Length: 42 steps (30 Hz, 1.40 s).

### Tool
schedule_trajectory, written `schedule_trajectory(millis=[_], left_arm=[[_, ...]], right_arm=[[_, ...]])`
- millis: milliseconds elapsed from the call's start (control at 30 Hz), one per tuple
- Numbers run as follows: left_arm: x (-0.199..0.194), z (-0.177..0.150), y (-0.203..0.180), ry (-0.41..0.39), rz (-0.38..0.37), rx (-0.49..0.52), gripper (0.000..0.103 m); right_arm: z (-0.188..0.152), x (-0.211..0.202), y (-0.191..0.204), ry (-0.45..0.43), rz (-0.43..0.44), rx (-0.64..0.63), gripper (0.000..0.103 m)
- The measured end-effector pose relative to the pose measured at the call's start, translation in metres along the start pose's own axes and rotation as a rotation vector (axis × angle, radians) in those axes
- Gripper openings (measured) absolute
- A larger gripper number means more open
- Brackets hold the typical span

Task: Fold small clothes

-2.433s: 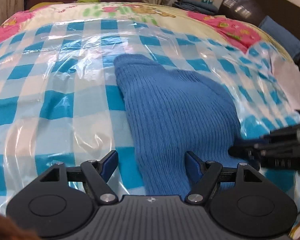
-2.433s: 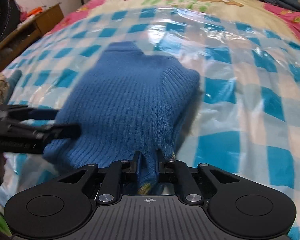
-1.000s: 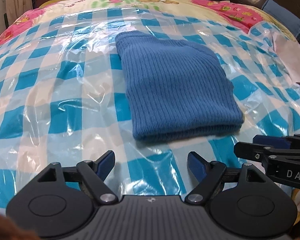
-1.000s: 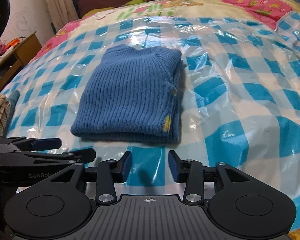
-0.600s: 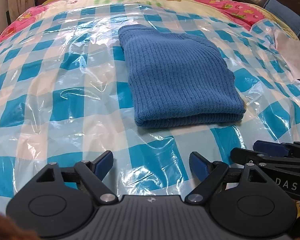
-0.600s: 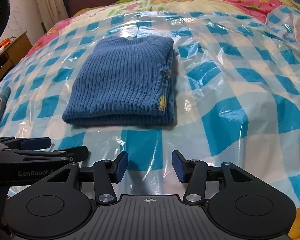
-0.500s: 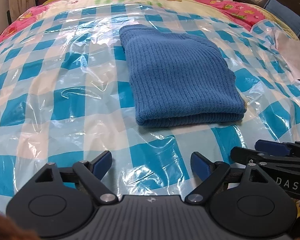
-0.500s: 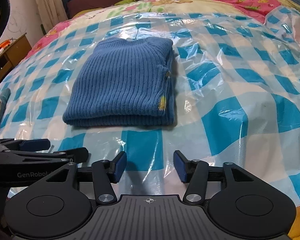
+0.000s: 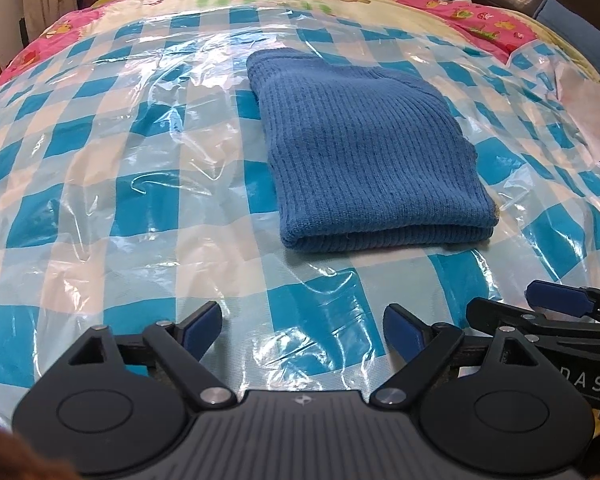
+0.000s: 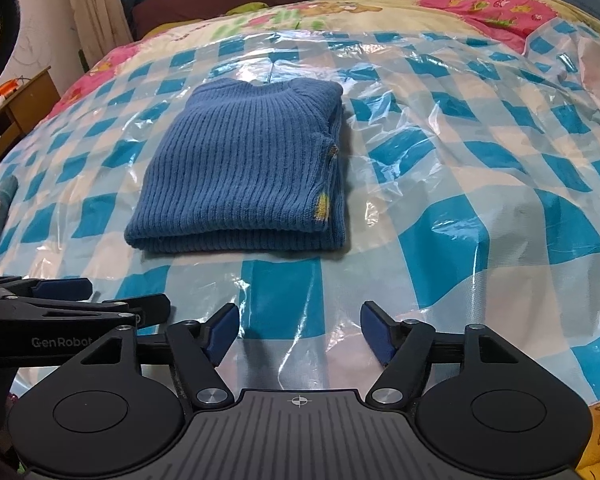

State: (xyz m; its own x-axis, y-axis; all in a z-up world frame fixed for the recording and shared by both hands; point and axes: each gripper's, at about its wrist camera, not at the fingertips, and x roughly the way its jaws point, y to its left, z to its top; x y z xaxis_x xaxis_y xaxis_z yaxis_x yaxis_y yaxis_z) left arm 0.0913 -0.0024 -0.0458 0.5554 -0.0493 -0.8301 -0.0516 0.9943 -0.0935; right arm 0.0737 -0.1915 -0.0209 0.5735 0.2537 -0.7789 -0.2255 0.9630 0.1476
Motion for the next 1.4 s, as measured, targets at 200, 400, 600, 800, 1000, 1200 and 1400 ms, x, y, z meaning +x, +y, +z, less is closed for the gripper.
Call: schedule_trajectory(millis=[200,400,600,800,1000,1200,1400], left_arm=[[-0.0009,-0.0005,-0.0014,-0.002,0.017,0.010,0.095],[-0.0008,-0.0011,-0.0028,0.004,0.030,0.022,0.096],[-0.0006,-0.0019,-0.0030,0.012,0.033,0.022,0.096],[-0.0007,-0.0024,-0.0038,0.024,0.038,0.019,0.096],[-0.0014,-0.0018,-0.0044,0.034,0.046,0.019,0.096],[-0.0017,-0.0016,-0.0046,0.041,0.055,0.018,0.096],[-0.0020,-0.0018,-0.0043,0.044,0.057,0.016,0.096]], right_arm=[[-0.0003,-0.0001,-0.0002,0.002,-0.008,0.001,0.069],[-0.0007,0.0005,-0.0020,0.001,-0.012,0.012,0.070],[-0.0009,0.0006,-0.0025,-0.001,-0.014,0.015,0.070],[-0.0009,0.0004,-0.0031,-0.002,-0.014,0.015,0.070],[-0.0011,0.0004,-0.0029,-0.002,-0.014,0.017,0.070],[-0.0018,0.0003,-0.0021,-0.001,-0.015,0.015,0.070],[-0.0020,0.0003,-0.0019,-0.002,-0.015,0.016,0.070]])
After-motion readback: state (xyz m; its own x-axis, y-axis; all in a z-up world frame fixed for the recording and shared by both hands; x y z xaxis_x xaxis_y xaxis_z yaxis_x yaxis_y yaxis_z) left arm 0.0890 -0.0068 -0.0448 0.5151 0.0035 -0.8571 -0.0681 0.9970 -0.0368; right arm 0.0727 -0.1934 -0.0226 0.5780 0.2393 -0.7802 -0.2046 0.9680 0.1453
